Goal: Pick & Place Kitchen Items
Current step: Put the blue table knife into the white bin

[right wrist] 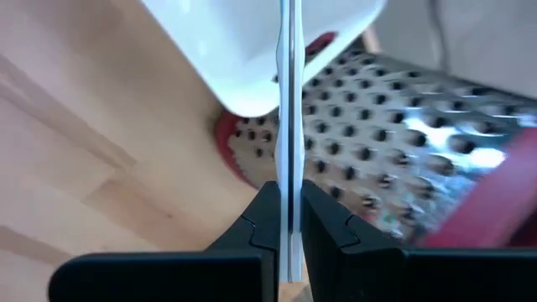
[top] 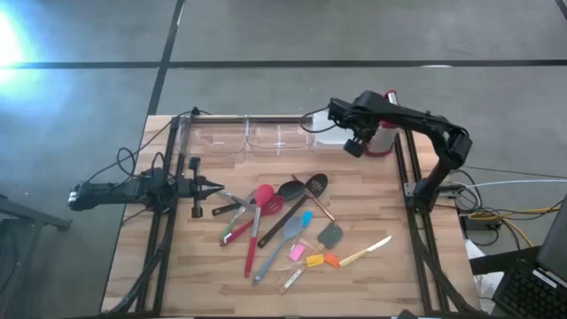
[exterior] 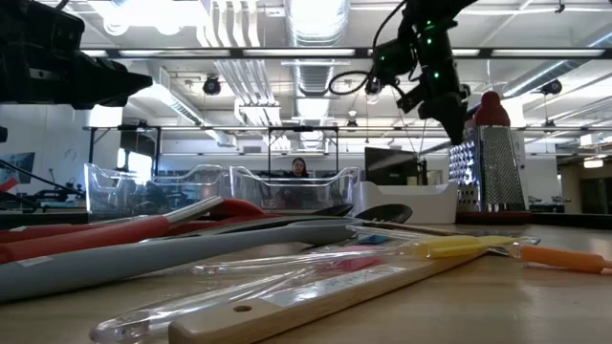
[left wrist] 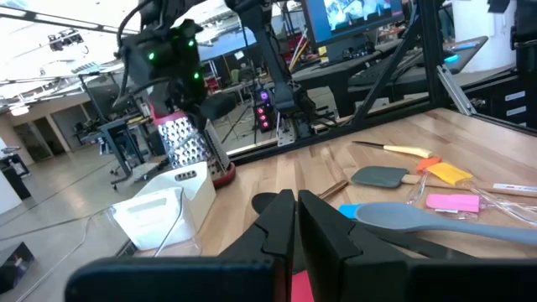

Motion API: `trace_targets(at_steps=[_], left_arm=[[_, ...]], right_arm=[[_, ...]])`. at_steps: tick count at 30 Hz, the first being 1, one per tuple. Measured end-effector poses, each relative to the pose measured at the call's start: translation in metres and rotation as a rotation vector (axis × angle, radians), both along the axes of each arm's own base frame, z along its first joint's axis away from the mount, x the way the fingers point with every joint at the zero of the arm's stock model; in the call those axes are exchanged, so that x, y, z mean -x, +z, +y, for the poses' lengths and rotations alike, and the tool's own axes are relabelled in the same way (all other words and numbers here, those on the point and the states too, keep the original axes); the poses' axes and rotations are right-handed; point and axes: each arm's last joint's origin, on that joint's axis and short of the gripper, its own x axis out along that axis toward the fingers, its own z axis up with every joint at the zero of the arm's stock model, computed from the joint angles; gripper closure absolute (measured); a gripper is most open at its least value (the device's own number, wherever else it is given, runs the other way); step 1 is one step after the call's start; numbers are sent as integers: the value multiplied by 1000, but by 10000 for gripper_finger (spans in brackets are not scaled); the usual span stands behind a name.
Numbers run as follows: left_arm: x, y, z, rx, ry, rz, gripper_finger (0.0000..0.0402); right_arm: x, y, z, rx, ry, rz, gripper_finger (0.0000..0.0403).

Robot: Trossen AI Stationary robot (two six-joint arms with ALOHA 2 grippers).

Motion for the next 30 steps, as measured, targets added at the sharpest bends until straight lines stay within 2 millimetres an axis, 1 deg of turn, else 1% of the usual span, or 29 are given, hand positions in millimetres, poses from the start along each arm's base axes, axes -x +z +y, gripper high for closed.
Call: trace_targets(at_steps=[3,9,12,30], left_arm=[[0,0,0,0,0,0,378],[0,0,0,0,0,0,378],[0,0,0,0,0,0,378],[0,0,0,0,0,0,378]], right_arm=[[-2,-9,-6,-36,-24,9,385],[-9,-24,-13,-68,1,55,385],[-13,-31,-17,-67,16,51,385],[-29,-70,-31,-120,82,103,385]])
